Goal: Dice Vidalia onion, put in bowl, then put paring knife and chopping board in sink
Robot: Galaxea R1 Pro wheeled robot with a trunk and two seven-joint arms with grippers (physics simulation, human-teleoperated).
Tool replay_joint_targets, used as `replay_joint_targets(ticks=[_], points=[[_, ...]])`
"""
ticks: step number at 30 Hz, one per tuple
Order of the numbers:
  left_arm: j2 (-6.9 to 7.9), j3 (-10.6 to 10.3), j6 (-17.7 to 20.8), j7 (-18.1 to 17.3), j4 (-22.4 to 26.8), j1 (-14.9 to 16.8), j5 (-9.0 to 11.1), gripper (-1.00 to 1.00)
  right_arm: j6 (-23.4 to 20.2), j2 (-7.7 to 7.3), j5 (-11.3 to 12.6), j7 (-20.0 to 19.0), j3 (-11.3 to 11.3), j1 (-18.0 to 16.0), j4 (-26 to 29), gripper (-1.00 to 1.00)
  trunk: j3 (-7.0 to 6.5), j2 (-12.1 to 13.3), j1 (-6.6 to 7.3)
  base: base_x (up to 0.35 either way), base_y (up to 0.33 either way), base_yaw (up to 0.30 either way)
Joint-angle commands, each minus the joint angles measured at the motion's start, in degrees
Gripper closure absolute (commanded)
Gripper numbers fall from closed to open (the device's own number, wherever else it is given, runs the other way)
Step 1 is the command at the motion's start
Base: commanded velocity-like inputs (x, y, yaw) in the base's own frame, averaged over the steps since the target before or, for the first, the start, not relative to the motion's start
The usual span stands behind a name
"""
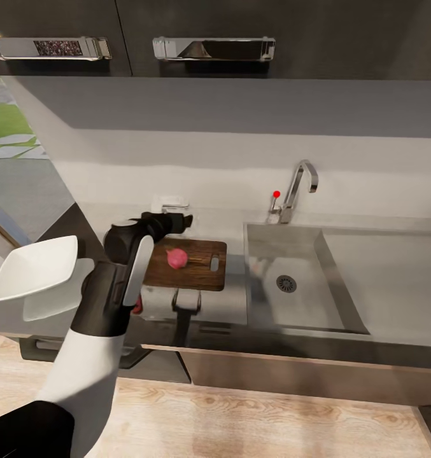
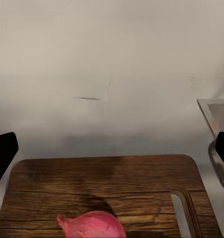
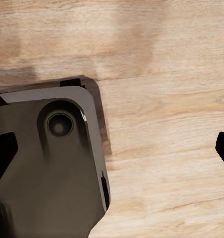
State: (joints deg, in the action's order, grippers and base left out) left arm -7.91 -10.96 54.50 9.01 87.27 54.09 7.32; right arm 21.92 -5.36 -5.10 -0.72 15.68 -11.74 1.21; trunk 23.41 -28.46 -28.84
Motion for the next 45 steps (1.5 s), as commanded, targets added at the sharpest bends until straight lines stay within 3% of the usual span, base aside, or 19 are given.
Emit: replay_joint_targets(ticks=[1, 10, 39, 45], points=[[0.0, -0.03, 0.46, 0.57, 0.55, 0.05, 0.6, -1.0, 0.22, -0.01, -0.53, -0.07, 0.5, -0.04, -0.07, -1.0, 0.08, -0.08, -0.02, 0.0, 0.0, 0.0], [0.08, -0.06, 1.68, 0.57, 1.03, 0.05, 0.59, -1.0, 0.22, -0.09, -0.54, -0.09, 0.5, -0.04, -0.07, -1.0, 0.08, -0.08, -0.02, -0.102, 0.0, 0.0], [0.09, -0.12, 2.46, 0.57, -0.94, 0.05, 0.86, -1.0, 0.74, -0.18, -0.61, -0.32, 0.49, -0.04, -0.07, -1.0, 0.08, -0.08, -0.02, -0.332, 0.0, 0.0], [0.09, -0.12, 2.46, 0.53, -3.76, -0.01, 0.86, -1.0, 0.67, -0.18, -0.61, -0.26, 0.5, -0.04, -0.07, -1.0, 0.08, -0.08, -0.02, -0.337, 0.0, 0.0]])
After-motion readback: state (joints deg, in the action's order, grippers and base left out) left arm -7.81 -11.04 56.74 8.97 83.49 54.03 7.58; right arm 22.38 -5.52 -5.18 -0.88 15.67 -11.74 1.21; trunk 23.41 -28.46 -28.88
